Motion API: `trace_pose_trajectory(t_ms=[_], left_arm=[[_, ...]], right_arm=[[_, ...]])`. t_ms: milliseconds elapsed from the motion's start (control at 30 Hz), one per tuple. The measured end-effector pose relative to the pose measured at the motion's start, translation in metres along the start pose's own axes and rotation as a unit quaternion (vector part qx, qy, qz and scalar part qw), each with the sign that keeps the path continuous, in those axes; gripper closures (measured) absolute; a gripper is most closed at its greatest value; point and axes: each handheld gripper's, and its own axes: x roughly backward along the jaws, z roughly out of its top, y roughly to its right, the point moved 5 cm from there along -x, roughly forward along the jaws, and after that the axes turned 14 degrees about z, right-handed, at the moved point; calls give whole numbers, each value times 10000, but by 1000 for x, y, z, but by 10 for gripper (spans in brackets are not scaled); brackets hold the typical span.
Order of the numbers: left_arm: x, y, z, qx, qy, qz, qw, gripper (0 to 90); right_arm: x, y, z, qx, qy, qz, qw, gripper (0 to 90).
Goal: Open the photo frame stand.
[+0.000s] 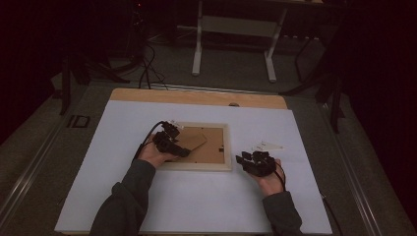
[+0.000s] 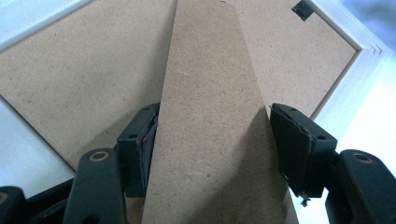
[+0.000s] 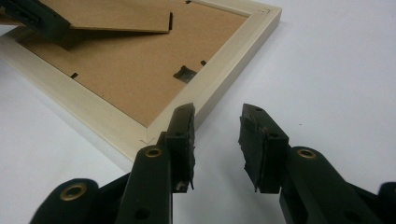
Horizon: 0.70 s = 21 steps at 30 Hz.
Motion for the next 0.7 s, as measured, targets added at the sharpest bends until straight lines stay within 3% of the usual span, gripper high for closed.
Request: trace_pose_trajectory(t_ms=[300,700], left_arm=[[3,2,1,-145,56,111,9998,386],[6,6,2,-352,188,330,9987,386]], right_arm=[[-7,-2,2,34,-75,30,10000,649],[-25,-3,18,78,-155,109,9998,648]])
